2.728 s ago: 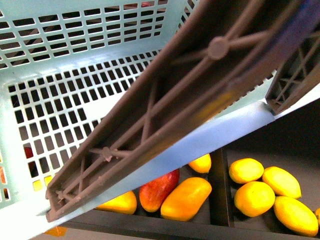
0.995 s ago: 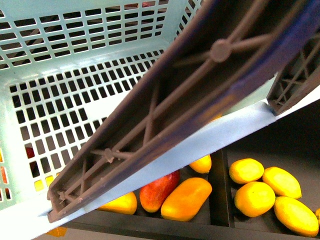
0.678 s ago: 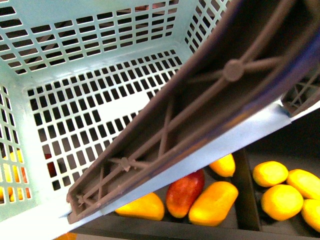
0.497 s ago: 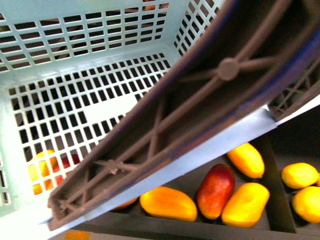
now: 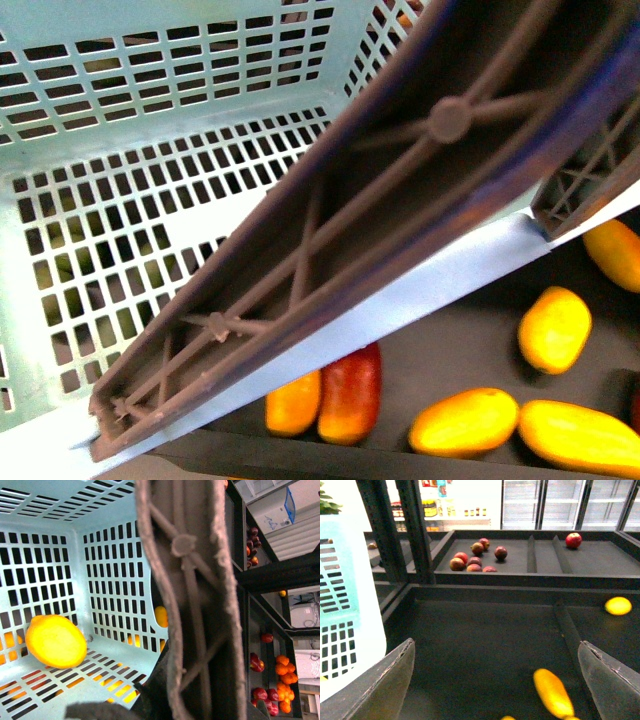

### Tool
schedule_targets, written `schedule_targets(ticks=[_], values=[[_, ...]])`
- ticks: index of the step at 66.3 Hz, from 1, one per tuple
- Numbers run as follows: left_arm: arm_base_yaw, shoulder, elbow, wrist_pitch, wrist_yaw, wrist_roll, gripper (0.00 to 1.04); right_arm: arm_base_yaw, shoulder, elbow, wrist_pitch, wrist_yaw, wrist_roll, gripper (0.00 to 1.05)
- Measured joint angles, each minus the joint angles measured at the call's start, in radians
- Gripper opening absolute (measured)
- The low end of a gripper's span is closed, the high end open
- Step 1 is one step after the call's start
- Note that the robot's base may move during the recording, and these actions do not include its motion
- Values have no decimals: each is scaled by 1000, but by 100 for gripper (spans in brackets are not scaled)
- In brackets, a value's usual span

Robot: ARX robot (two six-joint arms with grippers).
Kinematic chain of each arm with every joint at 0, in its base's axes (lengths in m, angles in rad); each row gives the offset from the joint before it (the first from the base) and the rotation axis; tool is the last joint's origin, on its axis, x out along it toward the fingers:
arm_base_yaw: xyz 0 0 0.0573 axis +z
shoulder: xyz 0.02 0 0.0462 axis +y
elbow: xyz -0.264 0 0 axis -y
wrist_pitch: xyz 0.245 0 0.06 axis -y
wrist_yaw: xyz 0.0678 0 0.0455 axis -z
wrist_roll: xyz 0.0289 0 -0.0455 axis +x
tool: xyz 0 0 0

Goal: Pick lemon and mango into basket

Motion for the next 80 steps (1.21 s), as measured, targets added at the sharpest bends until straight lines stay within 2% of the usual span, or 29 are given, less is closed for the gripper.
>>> schedule_targets(ticks=[23,25,26,28,30,32,41,51,62,80], values=[[9,-2,0,0,-1,8,4,0,2,0,-3,6,0,96],[9,-2,0,0,4,5,4,7,12,12,-49,35,23,96],[8,-2,0,0,5,3,4,17,38,58,-190,98,67,96],[8,-1,0,0,7,2,4,9,105,124,-364,156,132,96],[6,-1,0,0,7,0,4,-7,171,167,-461,165,169,96],[5,-1,0,0,6,1,4,-24,240,190,-498,165,185,96],[3,-1,0,0,8,-2,4,-113,547,249,-356,136,214,96],[3,-1,0,0,0,0,4,-215,1001,428,-255,92,299,96],[3,-1,0,0,1,0,4,-231,1282,520,-246,94,397,96],[3,-1,0,0,4,-1,4,-253,1522,636,-230,109,510,96]])
